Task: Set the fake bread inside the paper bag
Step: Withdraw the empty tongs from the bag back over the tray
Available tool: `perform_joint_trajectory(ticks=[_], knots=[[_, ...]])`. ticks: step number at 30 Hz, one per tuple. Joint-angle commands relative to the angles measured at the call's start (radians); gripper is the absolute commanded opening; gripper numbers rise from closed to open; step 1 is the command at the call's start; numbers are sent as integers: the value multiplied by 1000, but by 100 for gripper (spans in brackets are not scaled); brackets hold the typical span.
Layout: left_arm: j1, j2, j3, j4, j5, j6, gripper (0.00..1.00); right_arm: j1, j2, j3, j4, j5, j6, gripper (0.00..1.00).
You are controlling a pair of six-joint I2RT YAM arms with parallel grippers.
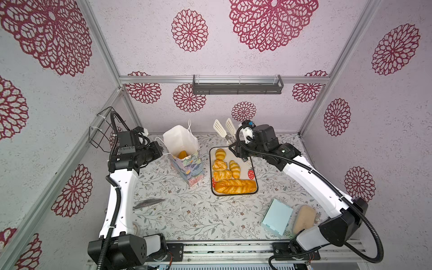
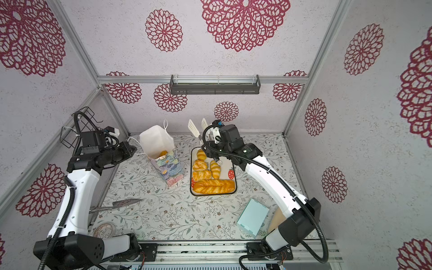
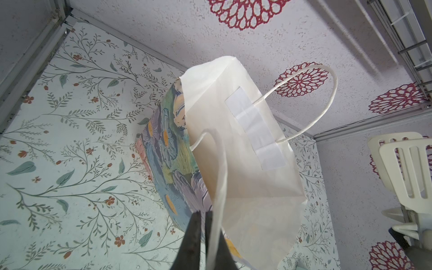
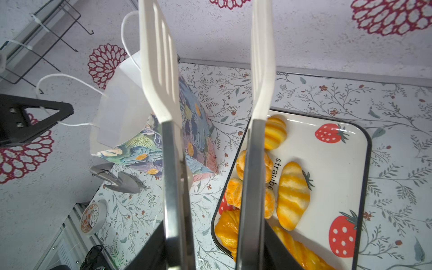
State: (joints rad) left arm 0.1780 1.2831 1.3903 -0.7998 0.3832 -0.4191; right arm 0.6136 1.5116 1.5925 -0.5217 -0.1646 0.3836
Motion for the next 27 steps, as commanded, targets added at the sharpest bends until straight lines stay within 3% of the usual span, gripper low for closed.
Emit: perform_joint_trajectory(ticks=[1,27], knots=[[5,-22,-1,-9,7,6,10,-22,4,2,56,-22,40,50],[3,-21,-6,-7,5,13,10,-79,239,-9,84,-42,86,52]])
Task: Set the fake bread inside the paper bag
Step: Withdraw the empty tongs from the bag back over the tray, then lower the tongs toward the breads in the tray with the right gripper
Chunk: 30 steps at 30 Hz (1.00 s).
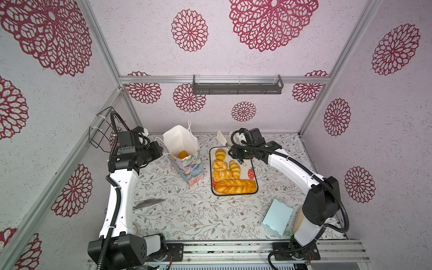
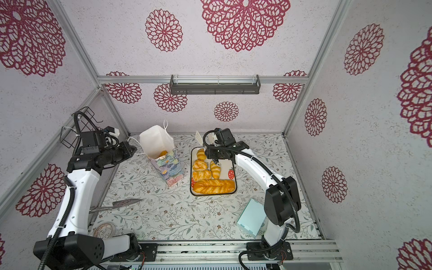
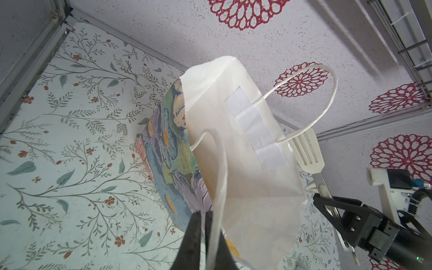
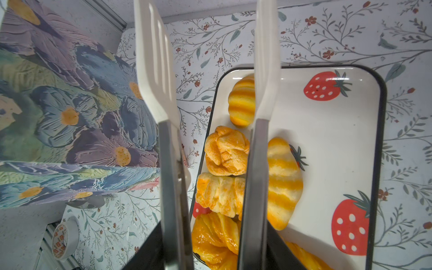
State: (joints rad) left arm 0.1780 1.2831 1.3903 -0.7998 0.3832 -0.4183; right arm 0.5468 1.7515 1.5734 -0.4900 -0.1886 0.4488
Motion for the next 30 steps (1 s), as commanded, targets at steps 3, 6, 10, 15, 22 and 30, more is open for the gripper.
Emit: perform_joint_trajectory(ticks=[3,6,10,15,22,30], knots=[[4,-19,-5,-8,6,12,10,-18,26,14,50,-23,24,51],[4,-16,-6,-7,7,12,10,-20,45,14,47,-21,31,51],[5,-14,-6,-5,9,12,10,-25,66,11,48,-21,40,51],[4,-12,0,-5,11,11,10,-28,94,17,53,-35,42,50],[4,-13,-4,-4,11,12,10,-29,130,27,54,-48,45,49],[5,-11,-5,-1,14,10,10,-30,164,33,53,-52,43,49]])
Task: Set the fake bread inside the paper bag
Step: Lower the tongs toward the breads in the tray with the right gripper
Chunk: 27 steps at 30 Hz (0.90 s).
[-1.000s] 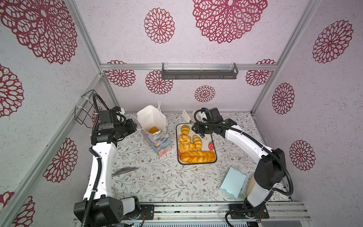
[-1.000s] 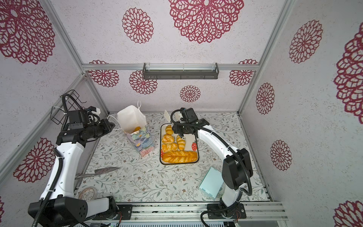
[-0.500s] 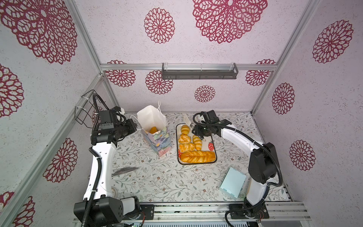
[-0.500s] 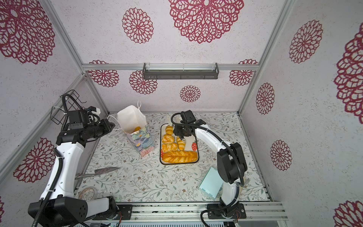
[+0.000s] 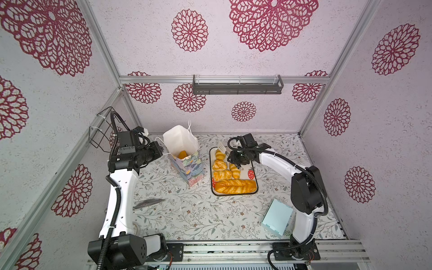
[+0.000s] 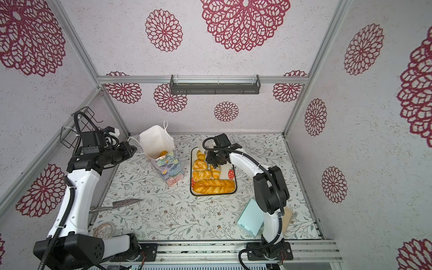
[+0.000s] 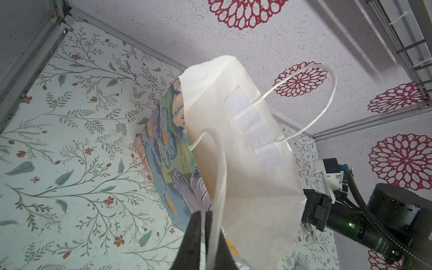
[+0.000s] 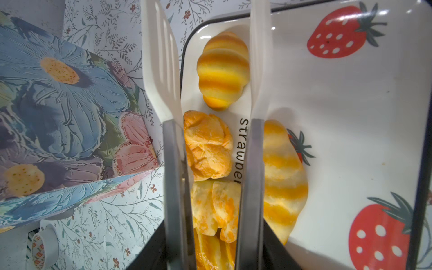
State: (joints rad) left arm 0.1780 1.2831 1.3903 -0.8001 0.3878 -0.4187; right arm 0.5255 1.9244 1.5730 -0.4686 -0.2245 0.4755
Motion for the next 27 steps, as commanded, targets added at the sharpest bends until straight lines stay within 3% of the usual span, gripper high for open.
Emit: perform_joint_trajectory(ticks=[1,27], knots=[[4,-11,-4,-1,10,11,10,-9,-6,33,33,-18,16,49],[4,-24,-16,1,6,13,10,-10,78,42,58,-41,30,52]])
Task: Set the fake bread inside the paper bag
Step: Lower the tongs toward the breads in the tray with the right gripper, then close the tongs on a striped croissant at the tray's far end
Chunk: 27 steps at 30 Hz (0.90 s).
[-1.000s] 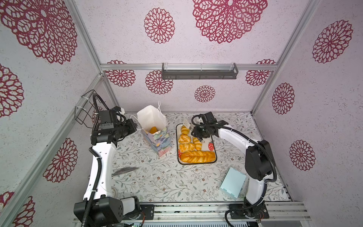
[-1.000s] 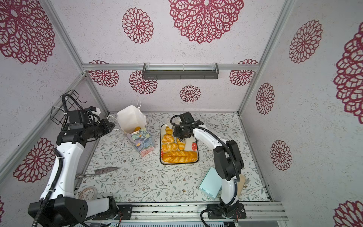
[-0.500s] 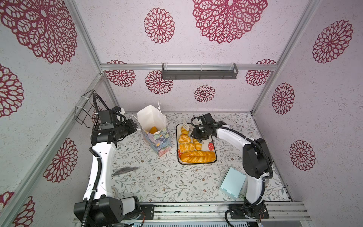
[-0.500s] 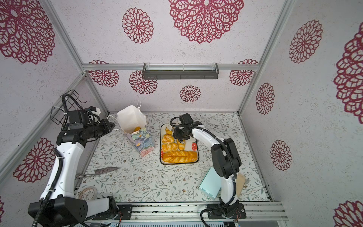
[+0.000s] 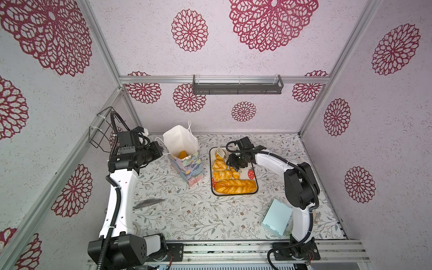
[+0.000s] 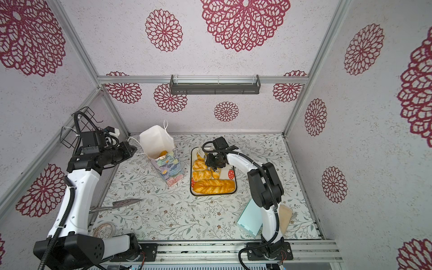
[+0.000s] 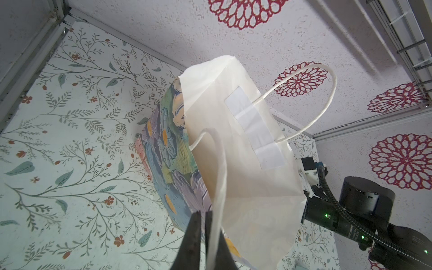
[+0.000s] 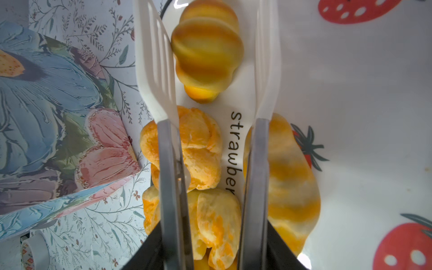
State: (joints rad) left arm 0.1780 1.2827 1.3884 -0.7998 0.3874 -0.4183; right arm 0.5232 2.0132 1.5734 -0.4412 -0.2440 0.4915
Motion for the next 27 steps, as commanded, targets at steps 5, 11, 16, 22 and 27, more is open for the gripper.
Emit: perform_joint_trajectory(ticks=[5,11,16,22,27], knots=[[4,-23,-14,2,5,12,10,-7,4,48,38,-33,18,52],[4,-22,-17,1,5,12,10,-5,14,55,49,-49,24,52],[4,-22,-16,1,4,12,10,-6,26,63,45,-50,22,52],[4,-22,-14,2,4,12,10,-6,23,59,44,-50,19,48],[4,-20,-14,2,4,12,10,-6,8,50,45,-45,17,42]])
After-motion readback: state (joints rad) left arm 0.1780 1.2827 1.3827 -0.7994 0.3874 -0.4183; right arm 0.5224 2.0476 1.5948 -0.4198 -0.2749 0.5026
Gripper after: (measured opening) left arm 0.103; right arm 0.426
